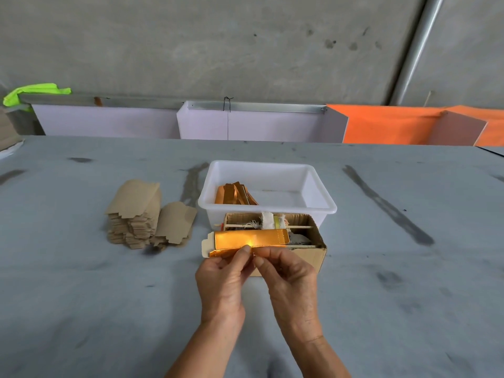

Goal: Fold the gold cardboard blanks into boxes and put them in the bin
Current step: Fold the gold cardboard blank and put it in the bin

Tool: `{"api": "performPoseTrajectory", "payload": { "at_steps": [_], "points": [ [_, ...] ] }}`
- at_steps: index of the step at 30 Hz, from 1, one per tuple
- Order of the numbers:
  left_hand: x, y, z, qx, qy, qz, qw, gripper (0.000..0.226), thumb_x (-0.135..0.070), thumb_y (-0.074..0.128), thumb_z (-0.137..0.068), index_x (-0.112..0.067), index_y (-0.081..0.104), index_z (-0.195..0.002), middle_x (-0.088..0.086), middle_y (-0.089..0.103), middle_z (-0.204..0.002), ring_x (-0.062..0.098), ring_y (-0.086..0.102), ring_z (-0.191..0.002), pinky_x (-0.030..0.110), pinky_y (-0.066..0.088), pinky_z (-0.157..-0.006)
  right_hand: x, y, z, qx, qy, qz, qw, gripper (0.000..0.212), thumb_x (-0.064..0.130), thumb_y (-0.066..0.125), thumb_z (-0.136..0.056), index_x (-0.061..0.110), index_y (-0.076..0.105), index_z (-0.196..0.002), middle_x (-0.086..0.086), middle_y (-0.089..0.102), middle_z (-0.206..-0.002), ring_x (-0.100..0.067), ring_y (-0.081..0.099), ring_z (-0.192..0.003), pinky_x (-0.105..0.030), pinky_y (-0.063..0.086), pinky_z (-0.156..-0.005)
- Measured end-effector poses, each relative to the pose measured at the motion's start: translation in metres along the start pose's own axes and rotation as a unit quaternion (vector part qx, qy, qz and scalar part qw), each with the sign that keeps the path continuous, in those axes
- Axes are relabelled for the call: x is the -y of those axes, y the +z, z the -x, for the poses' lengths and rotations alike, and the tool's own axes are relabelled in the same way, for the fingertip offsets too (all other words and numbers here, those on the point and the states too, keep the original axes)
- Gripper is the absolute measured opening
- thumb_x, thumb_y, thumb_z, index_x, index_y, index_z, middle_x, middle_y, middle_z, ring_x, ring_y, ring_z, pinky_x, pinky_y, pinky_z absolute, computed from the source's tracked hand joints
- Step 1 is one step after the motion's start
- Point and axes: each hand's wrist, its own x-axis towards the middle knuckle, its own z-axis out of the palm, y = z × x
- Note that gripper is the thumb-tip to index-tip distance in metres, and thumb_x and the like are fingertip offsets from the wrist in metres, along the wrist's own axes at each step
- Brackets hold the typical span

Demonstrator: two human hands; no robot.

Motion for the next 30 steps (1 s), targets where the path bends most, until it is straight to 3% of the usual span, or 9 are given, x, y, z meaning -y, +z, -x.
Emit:
{"api": "performPoseTrajectory", "payload": {
  "at_steps": [3, 9, 18, 30],
  "points": [
    [0.0001, -0.0015, -0.0011, 0.000, -0.006, -0.001, 1.000, 0.014, 0.007, 0.063, -0.082, -0.006, 0.069, -0.085, 0.012, 0.073, -0.080, 0.026, 0.070, -0.078, 0.027, 0.057, -0.061, 0.0001, 0.0005, -0.0006, 0.004, 0.010, -0.004, 1.000, 0.035, -0.006, 0.066, -0.081, 0.027, 0.075, -0.073, -0.002, 0.073, -0.078, -0.019, 0.068, -0.080, -0.030, 0.055, -0.075],
    [0.0013, -0.0039, -0.0029, 0.003, -0.016, 0.005, 1.000, 0.014, 0.006, 0.063, -0.082, -0.003, 0.068, -0.091, 0.015, 0.073, -0.085, 0.028, 0.071, -0.081, 0.028, 0.058, -0.062, -0.0027, -0.0005, -0.0035, 0.009, 0.026, 0.011, 1.000, 0.019, -0.006, 0.066, -0.082, 0.011, 0.075, -0.083, -0.004, 0.073, -0.081, -0.021, 0.069, -0.082, -0.035, 0.056, -0.079],
    [0.0018, -0.0039, -0.0014, 0.010, -0.016, 0.002, 1.000, 0.014, 0.006, 0.062, -0.082, -0.005, 0.069, -0.087, 0.016, 0.073, -0.086, 0.030, 0.071, -0.082, 0.029, 0.058, -0.063, 0.0003, -0.0016, -0.0041, 0.010, 0.024, 0.043, 0.999, 0.021, -0.005, 0.067, -0.081, 0.015, 0.074, -0.078, 0.002, 0.072, -0.075, -0.007, 0.064, -0.070, -0.018, 0.051, -0.066],
    [0.0026, -0.0027, -0.0008, 0.007, -0.019, -0.010, 1.000, 0.013, 0.004, 0.065, -0.081, -0.004, 0.068, -0.090, 0.016, 0.073, -0.089, 0.029, 0.071, -0.083, 0.029, 0.058, -0.064, 0.0005, -0.0015, -0.0049, 0.008, 0.031, 0.069, 0.997, 0.021, -0.002, 0.068, -0.081, 0.017, 0.071, -0.075, 0.004, 0.070, -0.066, -0.002, 0.060, -0.057, -0.017, 0.050, -0.058]
  ]
}}
